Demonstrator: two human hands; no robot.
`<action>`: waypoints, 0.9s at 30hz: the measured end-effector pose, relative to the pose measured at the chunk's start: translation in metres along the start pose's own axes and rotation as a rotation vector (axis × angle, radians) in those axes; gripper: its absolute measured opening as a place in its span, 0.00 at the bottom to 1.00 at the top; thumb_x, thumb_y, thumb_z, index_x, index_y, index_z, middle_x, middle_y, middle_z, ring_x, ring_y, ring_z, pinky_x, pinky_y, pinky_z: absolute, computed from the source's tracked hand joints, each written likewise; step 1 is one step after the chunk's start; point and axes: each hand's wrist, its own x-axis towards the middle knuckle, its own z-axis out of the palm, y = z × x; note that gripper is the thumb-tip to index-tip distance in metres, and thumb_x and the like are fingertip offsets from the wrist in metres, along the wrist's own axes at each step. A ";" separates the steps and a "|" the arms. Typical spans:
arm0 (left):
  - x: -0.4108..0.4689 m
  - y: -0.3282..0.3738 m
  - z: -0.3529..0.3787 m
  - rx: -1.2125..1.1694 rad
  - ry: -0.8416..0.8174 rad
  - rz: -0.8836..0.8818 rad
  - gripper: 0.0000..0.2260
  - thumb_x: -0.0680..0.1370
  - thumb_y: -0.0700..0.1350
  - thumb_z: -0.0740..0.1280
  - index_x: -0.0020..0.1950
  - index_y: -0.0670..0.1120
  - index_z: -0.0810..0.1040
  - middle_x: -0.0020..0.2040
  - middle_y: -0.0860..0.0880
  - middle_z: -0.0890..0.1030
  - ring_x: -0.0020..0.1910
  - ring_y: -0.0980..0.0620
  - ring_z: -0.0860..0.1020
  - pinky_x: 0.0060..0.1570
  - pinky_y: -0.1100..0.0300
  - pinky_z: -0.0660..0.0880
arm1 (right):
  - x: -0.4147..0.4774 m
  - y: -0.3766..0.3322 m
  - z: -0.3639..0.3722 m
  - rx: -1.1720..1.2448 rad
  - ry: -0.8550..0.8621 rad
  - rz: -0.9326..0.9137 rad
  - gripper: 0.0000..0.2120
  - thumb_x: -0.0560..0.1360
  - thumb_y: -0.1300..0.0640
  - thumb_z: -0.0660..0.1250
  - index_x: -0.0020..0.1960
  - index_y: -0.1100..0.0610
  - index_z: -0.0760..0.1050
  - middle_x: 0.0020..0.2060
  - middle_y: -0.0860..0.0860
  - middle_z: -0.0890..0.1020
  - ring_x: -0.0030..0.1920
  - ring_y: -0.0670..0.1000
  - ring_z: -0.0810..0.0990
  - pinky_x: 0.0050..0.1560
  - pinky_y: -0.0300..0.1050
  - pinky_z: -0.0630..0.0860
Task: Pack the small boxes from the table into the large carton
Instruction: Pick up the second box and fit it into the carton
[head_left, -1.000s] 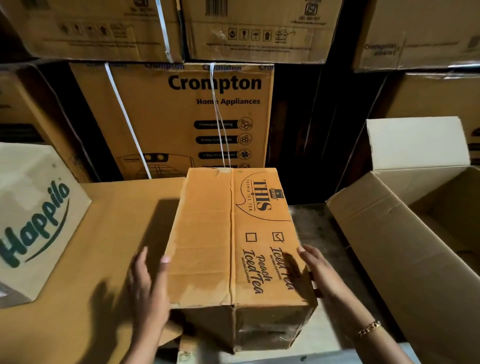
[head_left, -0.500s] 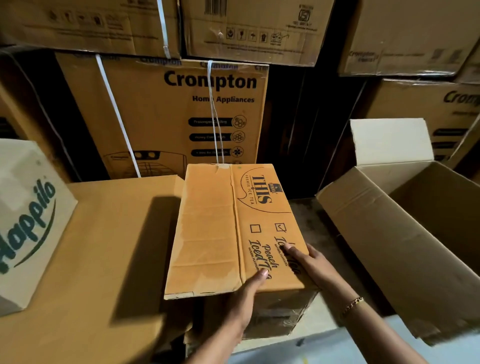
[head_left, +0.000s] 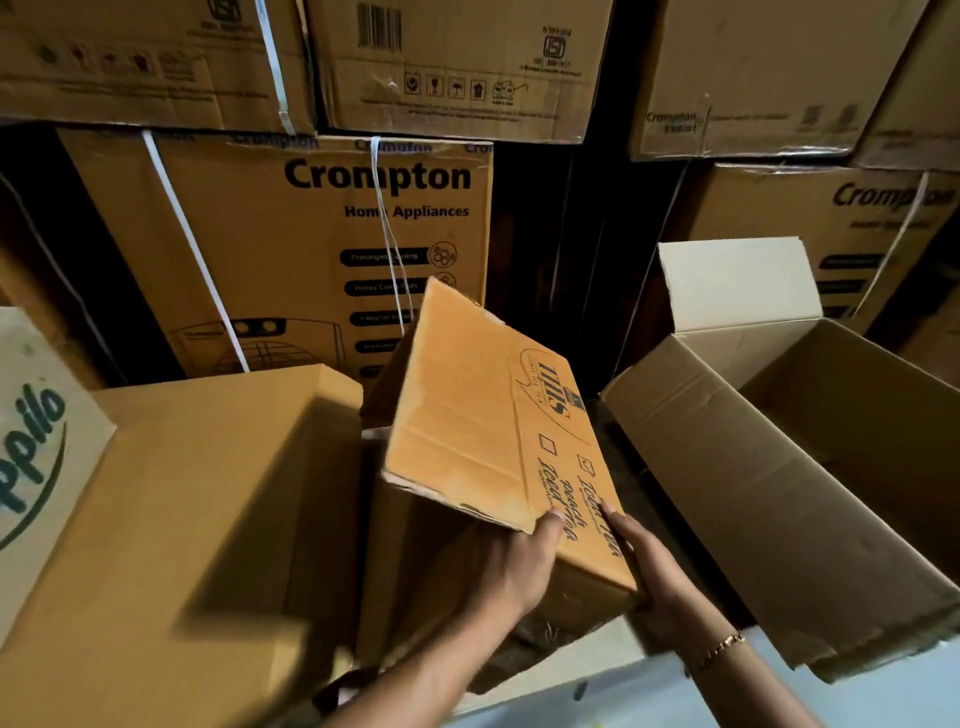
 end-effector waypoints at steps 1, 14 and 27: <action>0.000 0.006 0.013 0.089 -0.023 -0.011 0.27 0.85 0.60 0.48 0.58 0.44 0.81 0.63 0.36 0.78 0.65 0.42 0.75 0.55 0.56 0.68 | 0.002 0.009 -0.011 0.072 -0.009 0.064 0.34 0.70 0.34 0.70 0.63 0.60 0.78 0.46 0.60 0.85 0.37 0.60 0.84 0.32 0.45 0.80; 0.091 -0.007 0.192 0.629 -0.079 0.069 0.40 0.77 0.67 0.55 0.82 0.50 0.43 0.82 0.43 0.47 0.80 0.40 0.46 0.77 0.41 0.42 | 0.025 0.036 -0.107 -0.011 0.043 0.228 0.29 0.79 0.33 0.57 0.64 0.53 0.81 0.57 0.56 0.85 0.58 0.57 0.83 0.57 0.51 0.79; 0.084 -0.163 0.043 0.488 0.487 -0.278 0.39 0.75 0.71 0.59 0.80 0.53 0.56 0.81 0.48 0.55 0.79 0.43 0.53 0.75 0.40 0.55 | -0.023 0.013 -0.118 0.063 0.047 0.047 0.33 0.70 0.25 0.60 0.69 0.40 0.69 0.65 0.54 0.78 0.63 0.60 0.77 0.61 0.61 0.75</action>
